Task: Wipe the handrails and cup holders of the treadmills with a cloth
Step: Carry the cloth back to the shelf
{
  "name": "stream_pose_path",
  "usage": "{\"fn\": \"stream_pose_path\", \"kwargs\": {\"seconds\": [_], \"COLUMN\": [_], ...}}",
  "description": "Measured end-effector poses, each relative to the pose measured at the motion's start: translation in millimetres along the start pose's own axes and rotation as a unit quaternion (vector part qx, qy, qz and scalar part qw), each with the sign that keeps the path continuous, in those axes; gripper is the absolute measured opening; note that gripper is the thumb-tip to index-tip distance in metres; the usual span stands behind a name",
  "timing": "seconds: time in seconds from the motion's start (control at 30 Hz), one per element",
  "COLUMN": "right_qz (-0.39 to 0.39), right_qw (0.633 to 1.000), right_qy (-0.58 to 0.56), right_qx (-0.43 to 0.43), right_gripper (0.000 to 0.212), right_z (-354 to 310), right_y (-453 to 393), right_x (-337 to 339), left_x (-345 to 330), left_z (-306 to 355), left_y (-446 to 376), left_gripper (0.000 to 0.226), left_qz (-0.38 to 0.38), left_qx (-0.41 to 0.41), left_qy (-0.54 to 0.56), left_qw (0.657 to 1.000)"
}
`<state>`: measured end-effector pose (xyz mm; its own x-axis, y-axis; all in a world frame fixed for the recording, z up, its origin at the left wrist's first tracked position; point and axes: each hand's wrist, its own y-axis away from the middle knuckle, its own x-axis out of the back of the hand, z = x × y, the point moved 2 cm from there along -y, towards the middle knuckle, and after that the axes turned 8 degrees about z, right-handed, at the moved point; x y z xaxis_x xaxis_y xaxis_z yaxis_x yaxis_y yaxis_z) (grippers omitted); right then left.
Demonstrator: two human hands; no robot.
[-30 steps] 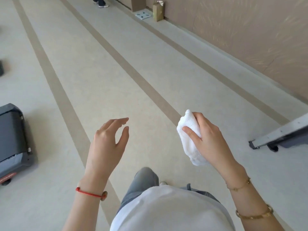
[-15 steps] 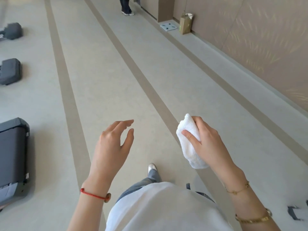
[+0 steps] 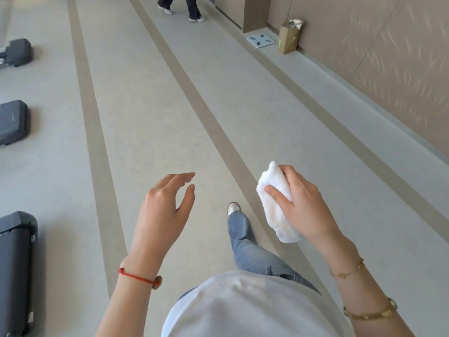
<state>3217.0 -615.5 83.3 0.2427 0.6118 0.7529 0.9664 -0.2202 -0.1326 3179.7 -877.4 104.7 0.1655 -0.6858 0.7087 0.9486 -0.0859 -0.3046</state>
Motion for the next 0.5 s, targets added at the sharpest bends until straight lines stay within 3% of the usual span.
{"fn": "stream_pose_path", "kwargs": {"seconds": [0.5], "right_qz": [-0.026], "right_qw": [0.997], "right_qy": [-0.001], "right_qx": [0.071], "right_gripper": [0.035], "right_z": [-27], "right_y": [-428], "right_x": [-63], "left_x": [-66], "left_z": [-68], "left_y": [-382], "left_gripper": [0.024], "left_qz": [0.061], "left_qx": [0.046], "left_qy": [-0.021], "left_qw": [0.997]}}
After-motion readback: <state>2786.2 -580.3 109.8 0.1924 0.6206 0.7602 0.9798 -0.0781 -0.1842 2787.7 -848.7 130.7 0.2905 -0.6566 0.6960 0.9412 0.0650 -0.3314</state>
